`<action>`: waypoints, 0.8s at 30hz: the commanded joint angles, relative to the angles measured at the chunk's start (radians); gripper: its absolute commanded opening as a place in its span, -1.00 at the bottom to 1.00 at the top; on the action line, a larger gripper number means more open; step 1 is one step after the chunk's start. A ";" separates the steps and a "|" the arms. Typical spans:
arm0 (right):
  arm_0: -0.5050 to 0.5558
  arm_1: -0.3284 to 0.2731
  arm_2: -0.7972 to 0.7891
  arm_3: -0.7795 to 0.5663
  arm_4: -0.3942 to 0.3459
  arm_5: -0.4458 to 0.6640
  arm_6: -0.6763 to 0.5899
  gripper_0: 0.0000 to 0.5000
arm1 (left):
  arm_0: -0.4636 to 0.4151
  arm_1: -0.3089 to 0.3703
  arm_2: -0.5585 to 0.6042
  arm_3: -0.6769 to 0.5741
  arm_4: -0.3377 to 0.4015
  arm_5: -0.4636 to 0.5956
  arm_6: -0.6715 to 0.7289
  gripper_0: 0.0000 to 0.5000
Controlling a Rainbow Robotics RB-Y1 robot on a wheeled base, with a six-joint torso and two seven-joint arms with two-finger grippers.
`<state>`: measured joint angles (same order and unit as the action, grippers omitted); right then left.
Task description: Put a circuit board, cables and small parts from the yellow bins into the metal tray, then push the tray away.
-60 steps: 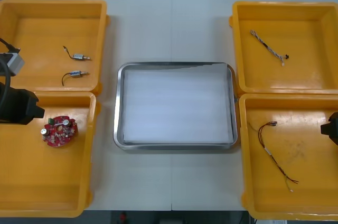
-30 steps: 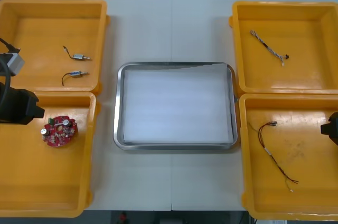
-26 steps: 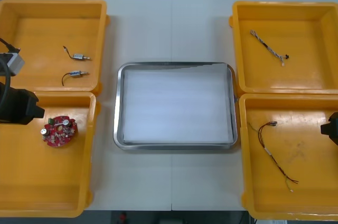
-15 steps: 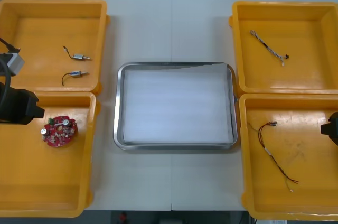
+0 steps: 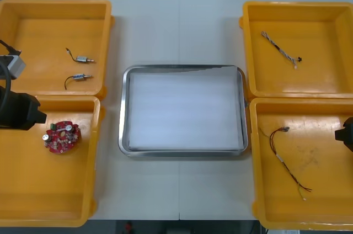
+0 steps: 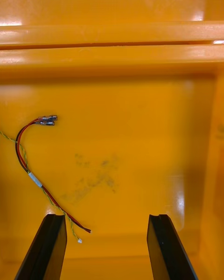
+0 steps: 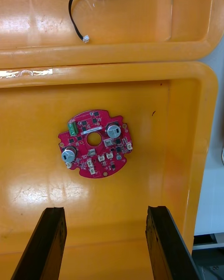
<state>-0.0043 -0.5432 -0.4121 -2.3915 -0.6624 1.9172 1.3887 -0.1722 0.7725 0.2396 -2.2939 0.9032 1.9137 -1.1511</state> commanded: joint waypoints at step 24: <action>-0.013 -0.032 0.009 -0.020 -0.006 0.003 -0.020 1.00 | 0.016 0.022 0.024 -0.010 0.006 0.006 0.021 1.00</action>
<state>-0.0043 -0.5432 -0.4121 -2.3915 -0.6624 1.9172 1.3887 -0.1722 0.7725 0.2396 -2.2939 0.9032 1.9137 -1.1511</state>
